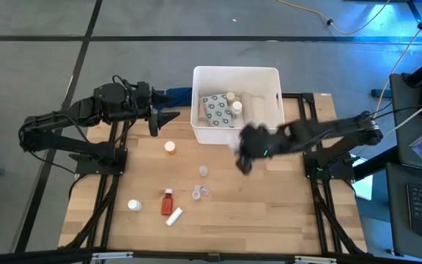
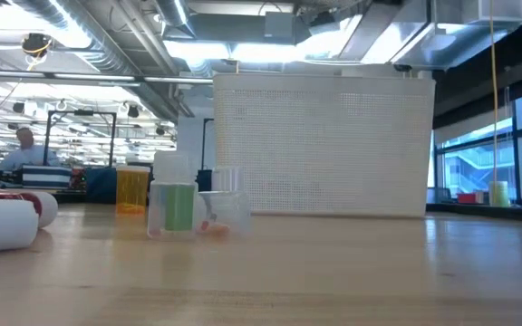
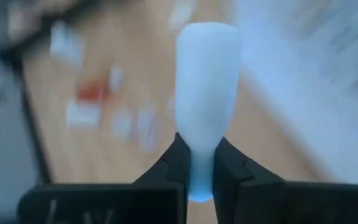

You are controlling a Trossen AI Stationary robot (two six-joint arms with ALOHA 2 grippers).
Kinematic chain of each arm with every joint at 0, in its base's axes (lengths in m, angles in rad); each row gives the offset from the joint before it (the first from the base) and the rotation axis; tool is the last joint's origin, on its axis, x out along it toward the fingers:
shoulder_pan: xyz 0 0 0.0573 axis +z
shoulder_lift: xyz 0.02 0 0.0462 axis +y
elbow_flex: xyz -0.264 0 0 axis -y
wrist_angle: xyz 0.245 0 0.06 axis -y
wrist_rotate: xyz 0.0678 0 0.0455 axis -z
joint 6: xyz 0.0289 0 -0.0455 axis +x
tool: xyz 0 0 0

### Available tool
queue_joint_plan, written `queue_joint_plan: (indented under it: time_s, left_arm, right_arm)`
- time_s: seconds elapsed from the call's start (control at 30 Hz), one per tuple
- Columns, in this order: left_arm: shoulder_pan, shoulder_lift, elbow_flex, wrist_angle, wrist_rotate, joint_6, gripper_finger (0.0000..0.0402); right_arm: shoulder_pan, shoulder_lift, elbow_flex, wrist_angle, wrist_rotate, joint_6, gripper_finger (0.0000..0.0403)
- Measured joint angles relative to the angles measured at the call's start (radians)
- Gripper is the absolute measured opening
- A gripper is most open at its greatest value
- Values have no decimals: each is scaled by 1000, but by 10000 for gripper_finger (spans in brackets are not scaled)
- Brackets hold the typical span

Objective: Pick & place medical supplies in basket/bin
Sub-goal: Put the right white rolled gauze into the white bin

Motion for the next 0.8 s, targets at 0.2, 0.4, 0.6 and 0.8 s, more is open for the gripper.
queue_joint_plan:
  time_s: [0.2, 0.4, 0.6, 0.8]
  left_arm:
    - [0, 0, 0, -14, 0, 0, 317]
    - [0, 0, 0, -34, 3, 0, 317]
    - [0, 0, 0, -95, 3, 0, 317]
    - [0, 0, 0, -122, 3, 0, 317]
  right_arm:
    - [-192, 9, 220, -75, 213, -40, 37]
    - [-449, 44, 225, -85, 197, -135, 38]
    - [-626, 157, 196, -124, 76, -150, 38]
    - [-722, 320, 195, -113, 70, -154, 39]
